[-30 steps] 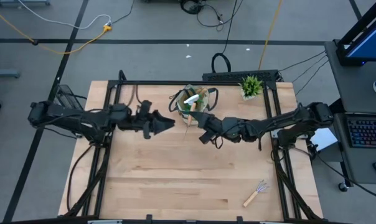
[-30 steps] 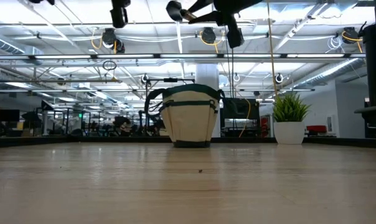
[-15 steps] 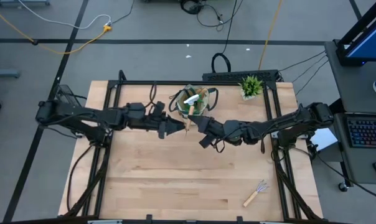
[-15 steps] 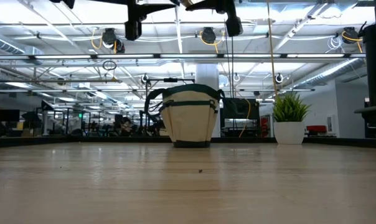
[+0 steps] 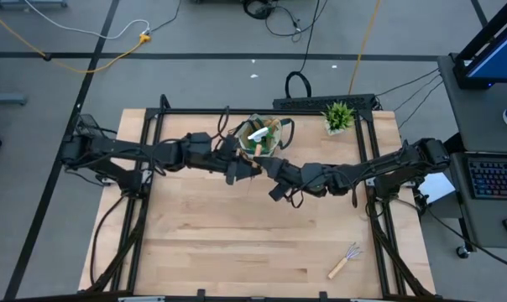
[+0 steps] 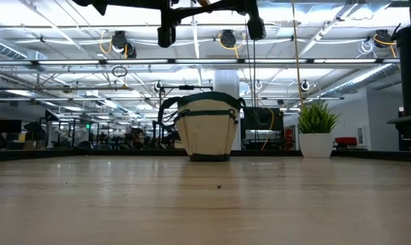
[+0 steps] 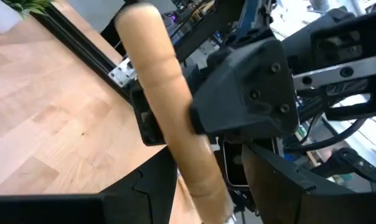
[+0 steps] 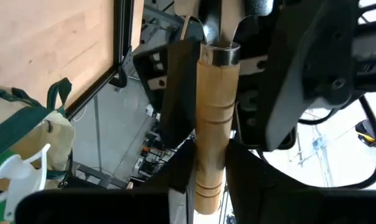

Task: Pick & Place Garden tools in Gardening bag
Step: Put the brown trowel into the gardening bag

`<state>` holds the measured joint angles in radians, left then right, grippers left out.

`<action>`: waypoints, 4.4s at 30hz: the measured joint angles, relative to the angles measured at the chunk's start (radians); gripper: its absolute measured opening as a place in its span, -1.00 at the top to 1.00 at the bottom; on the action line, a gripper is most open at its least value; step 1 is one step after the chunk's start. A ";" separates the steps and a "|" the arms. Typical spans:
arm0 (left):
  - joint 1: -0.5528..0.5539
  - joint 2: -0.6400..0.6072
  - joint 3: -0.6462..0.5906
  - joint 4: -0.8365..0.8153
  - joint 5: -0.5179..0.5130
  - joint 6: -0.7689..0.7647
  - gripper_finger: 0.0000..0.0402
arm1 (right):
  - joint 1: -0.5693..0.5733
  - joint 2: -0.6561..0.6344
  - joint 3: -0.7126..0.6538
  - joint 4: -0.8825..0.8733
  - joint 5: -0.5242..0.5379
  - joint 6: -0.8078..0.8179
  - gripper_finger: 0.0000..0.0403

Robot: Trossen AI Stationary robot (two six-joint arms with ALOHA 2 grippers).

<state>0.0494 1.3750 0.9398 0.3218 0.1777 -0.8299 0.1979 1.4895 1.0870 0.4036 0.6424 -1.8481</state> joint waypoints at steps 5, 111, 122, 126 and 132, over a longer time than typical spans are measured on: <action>0.032 0.000 0.000 -0.005 0.049 -0.001 0.08 | 0.001 0.000 0.000 -0.011 0.000 0.001 0.73; 0.197 -0.163 -0.001 -0.073 0.101 0.355 0.63 | -0.086 -0.557 -0.002 -0.776 -0.147 1.517 1.00; 0.179 -0.160 -0.001 0.008 0.069 0.424 0.63 | -0.086 -0.616 -0.012 -0.821 -0.445 1.631 1.00; 0.169 -0.161 -0.001 0.036 0.062 0.439 0.63 | -0.086 -0.643 -0.058 -0.816 -0.497 1.677 1.00; 0.161 -0.161 -0.001 0.043 0.048 0.448 0.63 | -0.086 -0.697 -0.155 -0.741 -0.518 1.719 1.00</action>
<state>0.2108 1.2144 0.9386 0.3653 0.2258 -0.3820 0.1116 0.7922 0.9317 -0.3369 0.1249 -0.1295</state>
